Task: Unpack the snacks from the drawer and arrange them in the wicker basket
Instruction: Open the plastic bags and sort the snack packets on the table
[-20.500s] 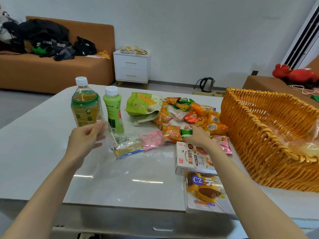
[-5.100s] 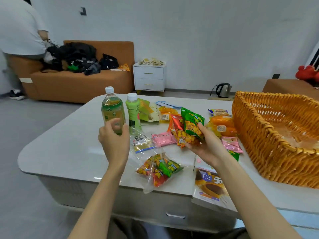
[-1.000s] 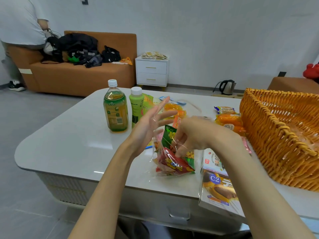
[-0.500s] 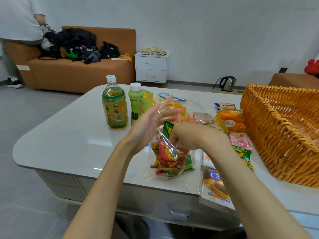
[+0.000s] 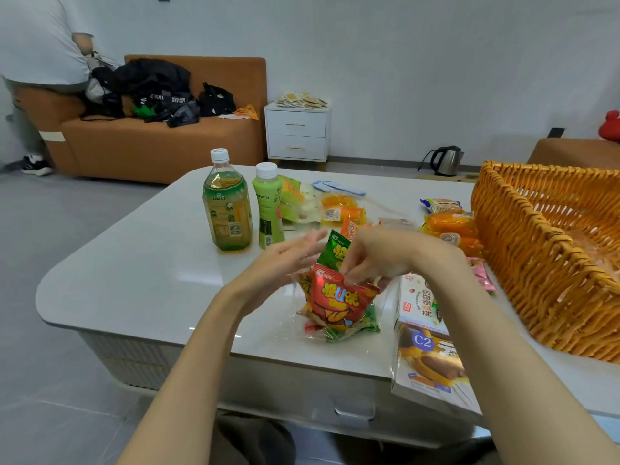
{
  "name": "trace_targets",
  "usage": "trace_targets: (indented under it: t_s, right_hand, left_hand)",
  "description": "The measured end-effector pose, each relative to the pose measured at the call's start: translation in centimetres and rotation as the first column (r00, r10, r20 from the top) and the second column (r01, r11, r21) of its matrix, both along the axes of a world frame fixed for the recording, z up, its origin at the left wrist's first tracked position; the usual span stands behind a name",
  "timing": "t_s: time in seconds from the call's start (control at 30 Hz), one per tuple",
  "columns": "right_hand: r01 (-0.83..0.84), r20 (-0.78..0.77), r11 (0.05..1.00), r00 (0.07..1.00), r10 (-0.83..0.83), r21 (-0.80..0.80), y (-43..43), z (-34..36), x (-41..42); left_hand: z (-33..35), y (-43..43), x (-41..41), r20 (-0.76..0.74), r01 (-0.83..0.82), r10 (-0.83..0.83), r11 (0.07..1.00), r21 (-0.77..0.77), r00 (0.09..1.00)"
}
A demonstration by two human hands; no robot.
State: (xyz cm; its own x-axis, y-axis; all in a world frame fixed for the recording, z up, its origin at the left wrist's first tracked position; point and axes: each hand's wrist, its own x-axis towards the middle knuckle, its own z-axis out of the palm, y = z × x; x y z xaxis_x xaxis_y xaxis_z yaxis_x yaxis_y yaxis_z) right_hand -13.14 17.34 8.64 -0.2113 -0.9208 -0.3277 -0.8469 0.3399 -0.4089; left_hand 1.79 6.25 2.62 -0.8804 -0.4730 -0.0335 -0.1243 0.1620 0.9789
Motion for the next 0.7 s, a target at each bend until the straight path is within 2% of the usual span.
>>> trace_targets:
  t_s: [0.13, 0.27, 0.37, 0.53, 0.63, 0.7]
  right_hand:
    - [-0.072, 0.033, 0.993, 0.997, 0.069, 0.091, -1.2, 1.1, 0.0]
    - [-0.133, 0.115, 0.982, 0.986, 0.118, 0.132, -3.0, 1.9, 0.7]
    - [-0.199, 0.043, 0.972, 0.98, 0.195, 0.121, -3.9, 0.8, 2.0]
    - [-0.271, -0.161, 0.933, 0.936, 0.313, 0.237, -3.9, 1.0, 3.7]
    - [-0.315, -0.214, 0.944, 0.92, 0.328, 0.093, -3.8, 0.1, 4.1]
    - [-0.265, -0.16, 0.964, 0.952, 0.26, -0.016, -3.2, -1.2, 4.2]
  left_hand:
    - [0.6, 0.8, 0.3, -0.04, 0.02, -0.02, 1.0, 0.011, 0.999]
    - [0.8, 0.1, 0.4, -0.127, 0.092, -0.074, 0.985, 0.145, 0.989]
    - [0.5, -0.5, 0.7, -0.175, 0.114, -0.076, 0.969, 0.219, 0.982]
    - [0.2, -0.8, 0.8, -0.161, 0.12, -0.094, 0.979, 0.162, 0.982]
    - [0.3, -0.6, 0.9, -0.185, 0.078, -0.044, 0.981, 0.179, 0.982]
    - [0.4, -0.7, 1.1, -0.203, 0.08, -0.035, 0.973, 0.217, 0.979]
